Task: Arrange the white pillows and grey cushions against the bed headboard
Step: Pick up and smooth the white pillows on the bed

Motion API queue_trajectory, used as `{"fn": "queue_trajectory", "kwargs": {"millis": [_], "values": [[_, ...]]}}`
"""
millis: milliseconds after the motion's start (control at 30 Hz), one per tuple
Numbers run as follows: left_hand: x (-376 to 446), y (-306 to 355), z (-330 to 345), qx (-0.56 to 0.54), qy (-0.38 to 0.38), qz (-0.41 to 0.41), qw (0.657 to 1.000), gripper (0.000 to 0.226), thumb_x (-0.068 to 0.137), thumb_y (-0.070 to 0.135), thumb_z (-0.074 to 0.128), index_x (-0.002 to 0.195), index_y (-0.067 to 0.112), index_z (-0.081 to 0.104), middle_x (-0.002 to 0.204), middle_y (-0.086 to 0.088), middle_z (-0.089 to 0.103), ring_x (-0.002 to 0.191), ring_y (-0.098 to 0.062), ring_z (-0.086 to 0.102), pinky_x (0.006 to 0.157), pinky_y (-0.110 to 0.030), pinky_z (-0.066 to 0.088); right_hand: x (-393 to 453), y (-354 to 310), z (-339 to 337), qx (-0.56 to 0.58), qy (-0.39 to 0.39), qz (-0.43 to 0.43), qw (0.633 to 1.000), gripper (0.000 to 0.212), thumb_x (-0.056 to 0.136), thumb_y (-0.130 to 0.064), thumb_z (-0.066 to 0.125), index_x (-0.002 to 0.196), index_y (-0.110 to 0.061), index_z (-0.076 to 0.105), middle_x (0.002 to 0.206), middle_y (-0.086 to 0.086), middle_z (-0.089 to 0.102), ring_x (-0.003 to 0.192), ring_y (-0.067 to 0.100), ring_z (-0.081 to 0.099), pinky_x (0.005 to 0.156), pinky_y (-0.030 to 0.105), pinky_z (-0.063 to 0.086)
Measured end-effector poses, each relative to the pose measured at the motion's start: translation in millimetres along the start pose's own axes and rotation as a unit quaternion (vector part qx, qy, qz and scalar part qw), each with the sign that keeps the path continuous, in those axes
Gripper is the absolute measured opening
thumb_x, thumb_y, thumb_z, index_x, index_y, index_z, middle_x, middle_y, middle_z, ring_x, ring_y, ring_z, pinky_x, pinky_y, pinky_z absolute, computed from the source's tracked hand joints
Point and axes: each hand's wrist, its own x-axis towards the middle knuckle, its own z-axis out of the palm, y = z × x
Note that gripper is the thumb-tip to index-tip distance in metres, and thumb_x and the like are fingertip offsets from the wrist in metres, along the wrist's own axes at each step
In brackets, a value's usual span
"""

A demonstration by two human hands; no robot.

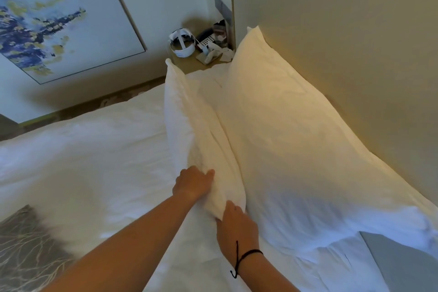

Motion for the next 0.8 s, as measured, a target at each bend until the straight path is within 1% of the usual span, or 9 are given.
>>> {"fn": "queue_trajectory", "kwargs": {"millis": [67, 133, 200, 267, 333, 467, 633, 733, 800], "values": [[-4, -1, 1, -0.006, 0.002, 0.008, 1.000, 0.062, 0.087, 0.063, 0.048, 0.111, 0.008, 0.063, 0.115, -0.015, 0.056, 0.105, -0.034, 0.056, 0.095, -0.049, 0.049, 5, 1, -4, 0.019, -0.006, -0.014, 1.000, 0.003, 0.099, -0.022, 0.039, 0.099, -0.024, 0.042, 0.104, -0.002, 0.063, 0.093, 0.017, 0.062, 0.067, 0.026, 0.036], [-8, -3, 1, -0.021, 0.021, 0.015, 0.999, 0.049, 0.088, 0.058, 0.051, 0.102, 0.012, 0.062, 0.121, -0.014, 0.048, 0.109, -0.034, 0.053, 0.097, -0.049, 0.046, 10, 4, -9, 0.038, -0.015, -0.054, 0.998, 0.009, 0.098, -0.017, 0.039, 0.092, -0.024, 0.039, 0.096, 0.000, 0.061, 0.088, 0.017, 0.058, 0.068, 0.025, 0.035], [-9, -6, 2, -0.076, 0.050, 0.045, 0.995, 0.035, 0.087, 0.052, 0.057, 0.082, 0.018, 0.058, 0.129, -0.011, 0.047, 0.122, -0.033, 0.047, 0.102, -0.045, 0.042, 9, 9, -20, 0.064, 0.006, -0.096, 0.993, 0.011, 0.098, -0.019, 0.042, 0.090, -0.019, 0.049, 0.092, 0.005, 0.062, 0.085, 0.020, 0.058, 0.068, 0.025, 0.032], [-12, -6, 3, -0.154, 0.070, 0.092, 0.981, 0.030, 0.085, 0.044, 0.063, 0.073, 0.017, 0.057, 0.121, 0.003, 0.053, 0.140, -0.026, 0.033, 0.108, -0.041, 0.036, 3, 20, -33, 0.099, 0.024, -0.122, 0.987, 0.021, 0.099, -0.022, 0.048, 0.088, -0.008, 0.059, 0.088, 0.010, 0.065, 0.081, 0.025, 0.059, 0.066, 0.023, 0.028], [-21, -1, 6, -0.200, 0.070, 0.124, 0.969, 0.025, 0.083, 0.037, 0.065, 0.071, 0.016, 0.061, 0.114, 0.009, 0.054, 0.144, -0.020, 0.027, 0.105, -0.034, 0.033, -10, 34, -46, 0.129, 0.021, -0.121, 0.984, 0.026, 0.098, -0.026, 0.053, 0.083, -0.007, 0.061, 0.080, 0.009, 0.065, 0.074, 0.025, 0.058, 0.062, 0.024, 0.029], [-41, -4, 32, -0.156, 0.008, 0.141, 0.978, 0.022, 0.076, 0.040, 0.063, 0.065, 0.022, 0.056, 0.155, -0.004, 0.032, 0.141, -0.026, 0.028, 0.096, -0.033, 0.035, -47, 59, -42, 0.108, -0.028, -0.060, 0.992, 0.032, 0.094, -0.038, 0.054, 0.067, -0.028, 0.040, 0.069, -0.004, 0.054, 0.063, 0.018, 0.050, 0.055, 0.026, 0.033], [-44, -25, 44, -0.108, -0.051, 0.157, 0.980, 0.025, 0.079, 0.050, 0.067, 0.073, 0.030, 0.053, 0.165, -0.003, 0.002, 0.148, -0.033, 0.008, 0.116, -0.045, 0.024, -57, 59, -24, 0.046, -0.047, 0.011, 0.998, 0.028, 0.093, -0.047, 0.048, 0.081, -0.023, 0.043, 0.079, -0.004, 0.059, 0.073, 0.021, 0.057, 0.067, 0.035, 0.049], [-39, -35, 31, -0.137, -0.055, 0.182, 0.972, 0.018, 0.080, 0.046, 0.069, 0.080, 0.031, 0.059, 0.163, -0.001, 0.014, 0.145, -0.026, 0.024, 0.113, -0.039, 0.028, -52, 44, -25, 0.015, -0.006, 0.001, 1.000, 0.030, 0.088, -0.054, 0.050, 0.090, -0.025, 0.044, 0.082, -0.008, 0.058, 0.073, 0.019, 0.056, 0.065, 0.034, 0.049], [-38, -49, 26, -0.165, -0.049, 0.203, 0.964, 0.019, 0.081, 0.040, 0.069, 0.087, 0.024, 0.062, 0.151, 0.002, 0.038, 0.132, -0.019, 0.042, 0.098, -0.029, 0.036, -51, 30, -24, 0.006, 0.023, 0.001, 1.000, 0.043, 0.087, -0.057, 0.050, 0.118, -0.028, 0.045, 0.104, -0.008, 0.061, 0.090, 0.019, 0.060, 0.073, 0.032, 0.047]]}}
